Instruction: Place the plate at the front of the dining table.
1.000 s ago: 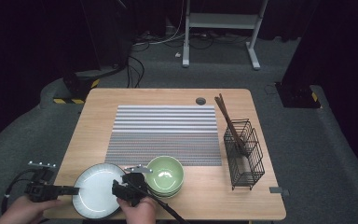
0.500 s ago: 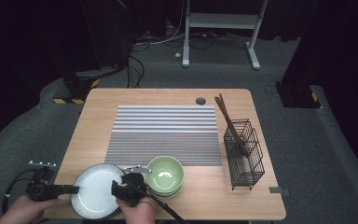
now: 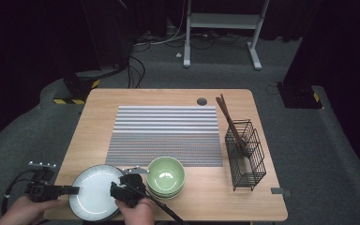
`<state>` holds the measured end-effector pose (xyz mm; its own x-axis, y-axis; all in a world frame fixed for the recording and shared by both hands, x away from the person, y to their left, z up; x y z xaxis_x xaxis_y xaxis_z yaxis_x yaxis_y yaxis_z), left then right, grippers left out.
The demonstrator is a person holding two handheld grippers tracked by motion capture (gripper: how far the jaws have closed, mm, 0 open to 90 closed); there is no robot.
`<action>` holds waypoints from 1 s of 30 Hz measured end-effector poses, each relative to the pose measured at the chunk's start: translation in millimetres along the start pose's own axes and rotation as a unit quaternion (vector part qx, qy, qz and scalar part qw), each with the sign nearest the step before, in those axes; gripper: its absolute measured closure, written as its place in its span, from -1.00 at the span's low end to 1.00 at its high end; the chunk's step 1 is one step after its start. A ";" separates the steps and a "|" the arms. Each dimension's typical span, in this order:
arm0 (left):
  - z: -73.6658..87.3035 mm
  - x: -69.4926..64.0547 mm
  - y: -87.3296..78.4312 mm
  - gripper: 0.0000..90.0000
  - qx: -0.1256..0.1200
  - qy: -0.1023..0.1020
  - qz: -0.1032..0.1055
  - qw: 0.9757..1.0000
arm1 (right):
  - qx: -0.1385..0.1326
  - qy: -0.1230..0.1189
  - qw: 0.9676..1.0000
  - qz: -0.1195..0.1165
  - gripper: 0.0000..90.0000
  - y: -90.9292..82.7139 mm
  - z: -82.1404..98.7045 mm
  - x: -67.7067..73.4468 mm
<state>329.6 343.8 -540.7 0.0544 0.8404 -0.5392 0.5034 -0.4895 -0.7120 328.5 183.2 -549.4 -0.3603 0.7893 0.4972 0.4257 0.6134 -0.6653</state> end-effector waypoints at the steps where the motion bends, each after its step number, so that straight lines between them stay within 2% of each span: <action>1: 0.3 0.4 -0.3 0.61 0.001 0.003 0.000 1.000 | 0.001 0.002 1.000 -0.001 0.03 0.3 0.1 0.1; 6: 0.5 2.4 -1.1 0.70 0.003 0.015 -0.004 1.000 | 0.005 0.002 1.000 0.000 0.03 2.1 -0.4 0.1; 15: -2.1 3.9 -1.5 0.78 -0.006 0.013 -0.009 1.000 | 0.004 -0.002 1.000 -0.002 0.05 3.3 1.0 0.1; 24: -9.2 5.5 -3.0 0.80 -0.017 0.019 -0.018 1.000 | 0.006 -0.031 1.000 -0.001 0.10 3.9 3.8 -1.2; 30: -11.7 6.5 -3.8 0.81 -0.020 0.023 -0.018 0.999 | 0.009 -0.036 0.999 -0.007 0.08 3.3 5.0 -0.8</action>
<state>338.1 353.8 -536.2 0.0744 0.8676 -0.4917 0.5393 -0.4498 -0.7119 326.1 184.4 -554.8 -0.4245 0.7761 0.4664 0.4059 0.6235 -0.6682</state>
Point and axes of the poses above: each handheld gripper's, and its own axes: y roughly forward along the jaws, z roughly out of its underside, x roughly to its left, the point moved 10 cm from there along y, roughly forward along the jaws, and after that the axes turned 7 degrees about y, right-handed, at the moved point
